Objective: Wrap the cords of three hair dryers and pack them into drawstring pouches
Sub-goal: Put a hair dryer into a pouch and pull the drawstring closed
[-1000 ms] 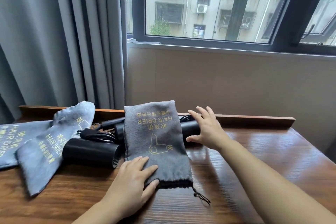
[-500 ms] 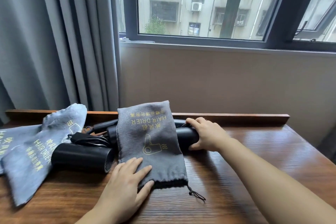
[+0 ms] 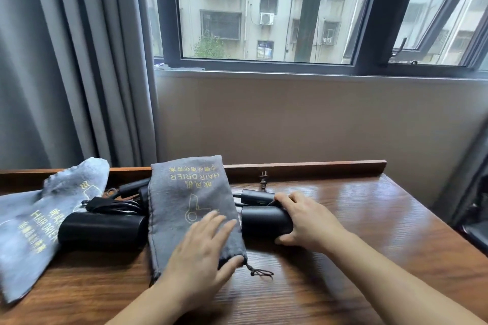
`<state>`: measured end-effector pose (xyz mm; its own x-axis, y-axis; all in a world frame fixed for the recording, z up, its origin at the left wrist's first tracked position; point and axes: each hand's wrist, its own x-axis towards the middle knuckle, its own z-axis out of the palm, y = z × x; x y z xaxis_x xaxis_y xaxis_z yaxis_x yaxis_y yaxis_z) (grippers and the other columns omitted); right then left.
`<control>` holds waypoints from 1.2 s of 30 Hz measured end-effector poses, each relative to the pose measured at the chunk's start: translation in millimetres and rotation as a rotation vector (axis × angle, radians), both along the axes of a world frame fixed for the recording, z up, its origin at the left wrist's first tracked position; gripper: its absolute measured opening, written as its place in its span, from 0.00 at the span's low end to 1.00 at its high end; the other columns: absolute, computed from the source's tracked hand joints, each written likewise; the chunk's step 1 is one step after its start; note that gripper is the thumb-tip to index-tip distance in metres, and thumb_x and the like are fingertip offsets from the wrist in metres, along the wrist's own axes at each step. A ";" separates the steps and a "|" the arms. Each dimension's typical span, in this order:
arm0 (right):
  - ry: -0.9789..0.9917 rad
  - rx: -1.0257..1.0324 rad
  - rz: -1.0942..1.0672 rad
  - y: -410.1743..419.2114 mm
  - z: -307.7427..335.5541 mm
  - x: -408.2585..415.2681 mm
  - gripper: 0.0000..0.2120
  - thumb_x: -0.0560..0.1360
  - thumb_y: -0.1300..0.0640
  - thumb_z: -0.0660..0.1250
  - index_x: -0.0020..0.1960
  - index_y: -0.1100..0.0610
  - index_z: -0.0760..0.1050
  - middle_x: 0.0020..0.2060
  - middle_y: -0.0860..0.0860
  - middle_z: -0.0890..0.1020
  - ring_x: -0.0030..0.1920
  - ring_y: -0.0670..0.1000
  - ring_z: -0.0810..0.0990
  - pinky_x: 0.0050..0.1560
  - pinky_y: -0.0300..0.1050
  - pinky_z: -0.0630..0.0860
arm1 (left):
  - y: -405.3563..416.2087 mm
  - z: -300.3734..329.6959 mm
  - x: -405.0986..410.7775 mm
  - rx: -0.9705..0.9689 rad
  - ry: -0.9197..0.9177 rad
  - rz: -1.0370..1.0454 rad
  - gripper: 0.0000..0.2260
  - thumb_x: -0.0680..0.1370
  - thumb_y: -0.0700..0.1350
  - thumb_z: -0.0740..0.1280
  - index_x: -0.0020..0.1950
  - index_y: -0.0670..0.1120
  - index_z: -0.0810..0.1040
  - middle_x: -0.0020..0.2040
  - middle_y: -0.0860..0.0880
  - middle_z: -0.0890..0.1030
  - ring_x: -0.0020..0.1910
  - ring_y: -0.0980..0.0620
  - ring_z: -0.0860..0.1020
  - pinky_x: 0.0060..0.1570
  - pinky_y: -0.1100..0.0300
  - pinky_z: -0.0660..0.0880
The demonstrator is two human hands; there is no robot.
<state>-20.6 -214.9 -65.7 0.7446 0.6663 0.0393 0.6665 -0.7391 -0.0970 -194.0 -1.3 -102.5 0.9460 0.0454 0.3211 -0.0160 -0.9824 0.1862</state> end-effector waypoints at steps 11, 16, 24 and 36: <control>-0.018 0.268 -0.052 -9.9 -17.1 -11.6 0.42 0.61 0.31 0.67 0.71 0.39 0.59 0.58 0.44 0.69 0.60 0.49 0.73 0.60 0.42 0.73 | -33.9 12.4 67.4 -0.974 0.137 0.166 0.21 0.76 0.52 0.72 0.64 0.55 0.67 0.62 0.54 0.75 0.59 0.59 0.76 0.58 0.66 0.73; -0.009 0.506 -0.093 -3.0 -10.0 -30.9 0.42 0.63 0.33 0.71 0.73 0.39 0.59 0.58 0.41 0.69 0.57 0.45 0.74 0.57 0.41 0.73 | -37.5 18.8 76.4 -1.533 -0.010 -0.069 0.44 0.71 0.50 0.77 0.79 0.50 0.54 0.75 0.59 0.66 0.70 0.68 0.66 0.66 0.68 0.65; 0.002 0.657 -0.078 21.1 -2.9 -62.8 0.43 0.64 0.31 0.72 0.73 0.39 0.59 0.59 0.40 0.69 0.58 0.42 0.73 0.55 0.34 0.68 | -33.9 20.3 69.9 -1.856 -0.016 -0.325 0.41 0.62 0.58 0.82 0.68 0.41 0.73 0.64 0.40 0.80 0.65 0.45 0.78 0.57 0.58 0.77; 0.378 1.018 -0.033 18.7 2.8 -60.1 0.26 0.77 0.49 0.52 0.75 0.44 0.63 0.62 0.41 0.77 0.64 0.36 0.72 0.58 0.28 0.67 | -13.8 42.0 40.0 -2.202 -0.057 -0.243 0.37 0.62 0.59 0.80 0.65 0.41 0.80 0.65 0.38 0.79 0.64 0.40 0.78 0.66 0.44 0.72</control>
